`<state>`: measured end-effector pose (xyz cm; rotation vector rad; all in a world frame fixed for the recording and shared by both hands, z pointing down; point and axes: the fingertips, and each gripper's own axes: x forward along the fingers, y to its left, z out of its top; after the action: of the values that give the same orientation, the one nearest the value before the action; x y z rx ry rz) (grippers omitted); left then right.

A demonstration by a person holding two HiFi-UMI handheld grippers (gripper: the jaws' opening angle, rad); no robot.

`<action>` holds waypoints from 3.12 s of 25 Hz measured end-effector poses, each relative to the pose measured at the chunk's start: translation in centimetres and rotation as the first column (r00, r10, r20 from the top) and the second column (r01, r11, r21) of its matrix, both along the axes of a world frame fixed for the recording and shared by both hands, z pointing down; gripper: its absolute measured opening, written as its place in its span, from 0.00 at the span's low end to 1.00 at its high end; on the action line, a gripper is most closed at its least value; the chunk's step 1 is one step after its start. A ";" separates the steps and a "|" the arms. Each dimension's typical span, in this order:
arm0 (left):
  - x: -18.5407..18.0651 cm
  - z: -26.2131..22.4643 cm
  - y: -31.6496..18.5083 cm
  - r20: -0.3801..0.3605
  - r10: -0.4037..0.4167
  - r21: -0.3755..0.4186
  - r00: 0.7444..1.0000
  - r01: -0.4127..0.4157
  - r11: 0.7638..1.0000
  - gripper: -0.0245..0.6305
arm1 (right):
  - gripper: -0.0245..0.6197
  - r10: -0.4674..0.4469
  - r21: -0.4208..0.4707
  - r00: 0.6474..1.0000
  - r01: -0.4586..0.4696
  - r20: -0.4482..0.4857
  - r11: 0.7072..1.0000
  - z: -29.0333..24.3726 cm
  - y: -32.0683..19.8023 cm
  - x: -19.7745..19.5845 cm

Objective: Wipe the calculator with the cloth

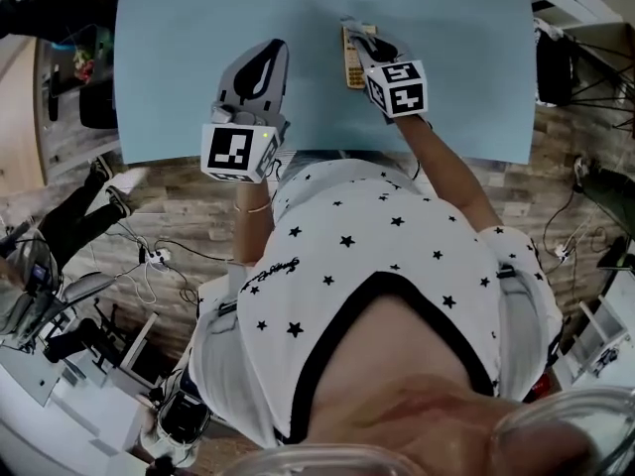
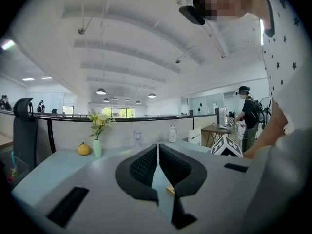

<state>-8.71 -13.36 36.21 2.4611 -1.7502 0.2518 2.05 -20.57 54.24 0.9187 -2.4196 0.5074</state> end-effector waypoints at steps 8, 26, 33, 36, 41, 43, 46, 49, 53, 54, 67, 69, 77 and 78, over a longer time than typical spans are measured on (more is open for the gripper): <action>-3.3 0.2 -1.3 -0.028 -0.014 -0.004 1.000 0.013 1.000 0.09 | 0.11 0.008 -0.042 0.997 -0.012 -0.083 0.999 2.9 -0.4 -2.4; -2.2 0.7 -3.1 -0.046 0.063 -0.020 0.997 -0.064 0.998 0.09 | 0.11 0.114 -0.032 0.986 -0.119 -0.123 0.992 3.7 -1.7 0.9; -1.5 0.7 -3.5 -0.074 0.095 -0.025 0.993 -0.097 0.995 0.09 | 0.11 0.200 -0.028 0.971 -0.205 -0.133 0.978 3.7 -2.3 4.0; -0.9 0.6 -3.7 -0.081 0.114 -0.024 0.990 -0.117 0.993 0.09 | 0.11 0.224 -0.026 0.963 -0.230 -0.152 0.973 3.9 -2.2 5.3; -1.1 0.9 -3.8 -0.059 0.115 -0.027 0.992 -0.117 0.993 0.09 | 0.11 0.233 -0.035 0.958 -0.242 -0.166 0.970 4.4 -1.8 5.8; -1.3 1.0 -3.8 -0.059 0.108 -0.029 0.992 -0.110 0.993 0.09 | 0.11 0.228 -0.034 0.958 -0.237 -0.171 0.971 4.4 -1.8 5.8; -1.4 1.3 -3.8 -0.073 0.103 -0.036 0.992 -0.106 0.994 0.09 | 0.11 0.241 -0.029 0.956 -0.250 -0.167 0.968 4.3 -2.1 5.9; -1.7 1.6 -3.6 -0.075 0.097 -0.044 0.993 -0.100 0.994 0.09 | 0.11 0.271 0.004 0.954 -0.273 -0.130 0.962 3.0 -2.4 6.0; -1.7 1.6 -3.8 -0.079 0.096 -0.042 0.992 -0.100 0.994 0.09 | 0.11 0.224 0.001 0.972 -0.224 -0.075 0.974 1.3 -2.0 4.0; -1.6 1.6 -3.8 -0.078 0.099 -0.041 0.992 -0.102 0.994 0.09 | 0.11 0.203 -0.005 0.977 -0.204 -0.066 0.979 1.1 -1.6 3.4; -2.6 2.2 -3.1 -0.070 0.077 -0.060 0.995 -0.081 0.995 0.09 | 0.11 -0.028 -0.058 0.993 0.021 -0.116 0.998 3.8 3.3 -2.7; -2.6 2.3 -3.0 -0.069 0.075 -0.063 0.995 -0.080 0.995 0.09 | 0.11 -0.026 -0.053 0.993 0.020 -0.118 0.998 3.9 3.3 -2.7; -1.5 2.1 -3.3 -0.071 0.098 -0.066 0.993 -0.102 0.993 0.09 | 0.11 0.057 -0.061 0.993 -0.064 -0.105 0.996 3.4 2.2 -0.2; -1.3 2.1 -3.4 -0.070 0.103 -0.065 0.992 -0.108 0.992 0.09 | 0.11 0.072 -0.058 0.992 -0.079 -0.108 0.995 3.4 1.9 0.3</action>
<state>-9.99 -16.76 38.26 2.4863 -1.5612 0.2333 2.38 -18.62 57.65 0.9882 -2.2684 0.5450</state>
